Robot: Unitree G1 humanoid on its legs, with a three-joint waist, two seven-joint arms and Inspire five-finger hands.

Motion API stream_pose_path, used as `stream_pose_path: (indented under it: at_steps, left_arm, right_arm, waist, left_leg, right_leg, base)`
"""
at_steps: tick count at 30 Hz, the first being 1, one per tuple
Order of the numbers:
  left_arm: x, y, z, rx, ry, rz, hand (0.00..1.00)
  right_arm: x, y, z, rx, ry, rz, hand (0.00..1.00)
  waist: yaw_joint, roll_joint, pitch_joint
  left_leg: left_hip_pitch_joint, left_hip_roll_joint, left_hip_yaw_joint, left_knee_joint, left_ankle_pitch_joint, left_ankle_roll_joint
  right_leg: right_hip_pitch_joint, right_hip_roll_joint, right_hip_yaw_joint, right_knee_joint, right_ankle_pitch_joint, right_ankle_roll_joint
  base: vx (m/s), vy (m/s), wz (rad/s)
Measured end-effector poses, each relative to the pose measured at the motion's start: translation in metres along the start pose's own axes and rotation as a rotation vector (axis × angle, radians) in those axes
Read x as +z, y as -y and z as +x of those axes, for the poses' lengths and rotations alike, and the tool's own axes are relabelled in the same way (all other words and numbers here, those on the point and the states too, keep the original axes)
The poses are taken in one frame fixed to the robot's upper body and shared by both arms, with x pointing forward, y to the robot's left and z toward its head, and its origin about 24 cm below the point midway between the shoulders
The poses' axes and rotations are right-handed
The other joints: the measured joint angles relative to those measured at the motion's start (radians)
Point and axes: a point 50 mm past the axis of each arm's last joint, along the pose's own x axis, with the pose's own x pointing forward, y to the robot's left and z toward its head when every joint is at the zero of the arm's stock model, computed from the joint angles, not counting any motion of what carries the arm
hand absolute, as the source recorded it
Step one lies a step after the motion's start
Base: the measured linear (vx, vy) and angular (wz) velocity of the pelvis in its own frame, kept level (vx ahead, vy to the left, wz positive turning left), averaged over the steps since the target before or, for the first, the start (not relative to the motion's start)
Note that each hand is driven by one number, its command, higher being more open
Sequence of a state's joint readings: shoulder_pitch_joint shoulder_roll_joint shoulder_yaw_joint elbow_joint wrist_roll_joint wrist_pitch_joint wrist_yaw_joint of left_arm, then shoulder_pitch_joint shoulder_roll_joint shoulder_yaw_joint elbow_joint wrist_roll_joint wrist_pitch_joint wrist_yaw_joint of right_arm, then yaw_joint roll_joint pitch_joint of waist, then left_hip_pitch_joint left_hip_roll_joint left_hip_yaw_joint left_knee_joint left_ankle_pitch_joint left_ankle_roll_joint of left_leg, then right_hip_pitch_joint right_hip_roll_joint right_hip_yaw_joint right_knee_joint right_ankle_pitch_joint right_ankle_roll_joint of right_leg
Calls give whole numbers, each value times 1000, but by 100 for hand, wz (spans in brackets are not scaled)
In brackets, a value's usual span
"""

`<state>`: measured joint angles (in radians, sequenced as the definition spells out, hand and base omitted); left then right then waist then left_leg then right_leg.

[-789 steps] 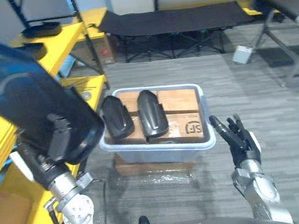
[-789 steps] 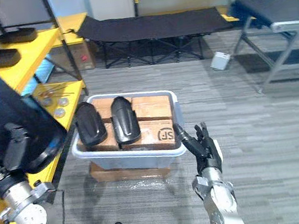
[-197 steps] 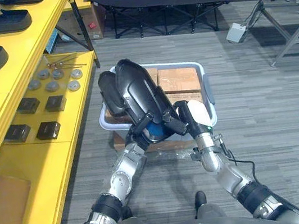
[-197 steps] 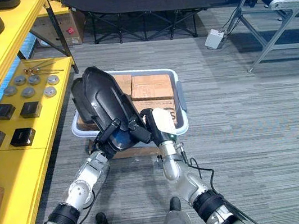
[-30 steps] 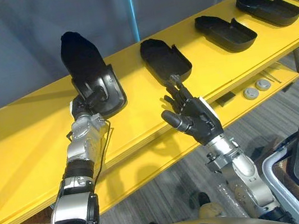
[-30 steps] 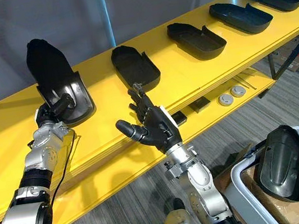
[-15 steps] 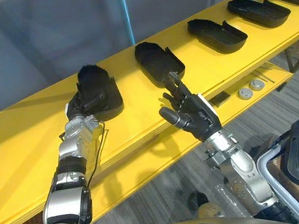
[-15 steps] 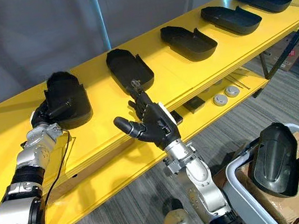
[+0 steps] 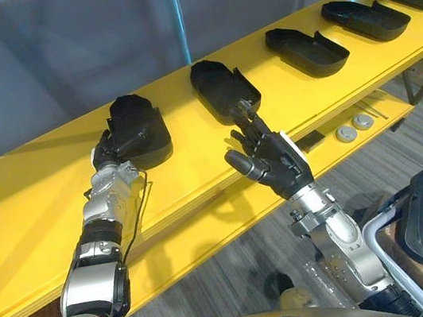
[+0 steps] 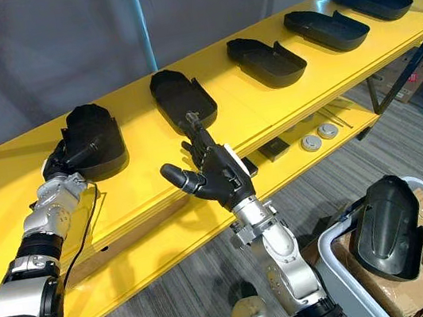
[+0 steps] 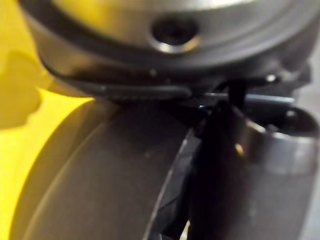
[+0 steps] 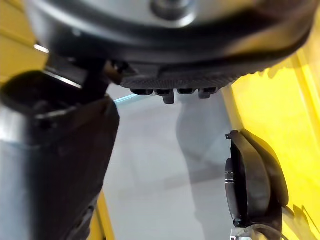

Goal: Walk over and take three plastic housings, then place them on the shelf

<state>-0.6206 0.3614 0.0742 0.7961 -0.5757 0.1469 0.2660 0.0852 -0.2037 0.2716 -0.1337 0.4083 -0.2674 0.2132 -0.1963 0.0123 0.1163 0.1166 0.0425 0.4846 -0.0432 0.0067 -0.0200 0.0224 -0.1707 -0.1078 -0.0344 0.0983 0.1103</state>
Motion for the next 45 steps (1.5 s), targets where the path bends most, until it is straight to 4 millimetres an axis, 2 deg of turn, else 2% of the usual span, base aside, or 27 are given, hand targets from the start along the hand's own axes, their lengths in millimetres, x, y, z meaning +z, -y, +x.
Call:
stream_pose_path:
  at_steps: [5,9,15,19,24,28,33,35,39,45]
  left_arm:
    - [1,3,-2,47,57,113,100]
    - [-4,-5,-10,85,106,158,100]
    - [-14,-21,-27,104,174,288,100]
    - [-16,-20,-41,69,206,395,100]
    - [-19,-18,-56,-51,207,403,100]
    - [-24,-15,-77,-177,203,367,100]
    - [-36,-6,-97,-341,168,177,100]
    - [-42,-5,-104,-355,148,143,100]
    - [-48,-6,-107,-348,126,79,100]
    - [-54,-8,-113,-398,99,5,100]
  right_arm:
    - [1,-4,4,26,9,1,100]
    - [2,-7,7,45,13,1,100]
    - [5,-18,17,104,32,-5,100]
    - [10,-23,25,124,46,-6,100]
    - [12,-22,26,73,41,-4,100]
    - [11,-21,25,57,35,-39,100]
    - [12,-19,25,52,37,-41,100]
    - [13,-18,25,51,43,-42,100]
    - [14,-22,29,62,55,-35,100]
    - [18,-32,38,119,77,-38,100]
  waist:
    - [-2,-2,1]
    - [1,-2,1]
    - [44,-3,2]
    - [67,-5,2]
    - [85,-5,2]
    - [94,-4,2]
    - [110,-2,1]
    - [118,0,-1]
    - [137,6,-4]
    - [145,7,-5]
  left_leg:
    - [0,-1,-9,-16,13,-1]
    - [-3,0,-27,-15,15,-1]
    - [-4,-2,-66,-24,24,0]
    - [-5,-4,-89,-40,34,0]
    - [-5,-4,-115,-41,36,-1]
    - [-6,-9,-134,-41,39,-3]
    - [-6,-12,-152,-41,39,-2]
    - [-6,-13,-155,-40,40,-2]
    - [-6,-13,-163,-41,43,-2]
    - [-10,-12,-181,-42,49,-2]
  right_leg:
    - [-2,1,-9,0,0,1]
    - [8,2,-28,-4,0,0]
    - [29,0,-72,-7,-6,-2]
    - [34,0,-98,-5,-10,-2]
    - [48,-1,-125,-3,-21,-3]
    - [56,-2,-143,-1,-31,-2]
    - [68,-4,-161,-2,-34,-4]
    - [70,-5,-164,-2,-35,-5]
    - [71,-6,-177,-2,-36,-6]
    - [76,-5,-195,-3,-39,-10]
  base:
    - [-9,-10,4]
    - [-4,-18,14]
    - [-2,-15,19]
    - [-2,-10,18]
    - [13,-8,16]
    - [23,0,13]
    - [19,-4,9]
    - [11,9,9]
    - [-14,1,5]
    - [-9,-2,9]
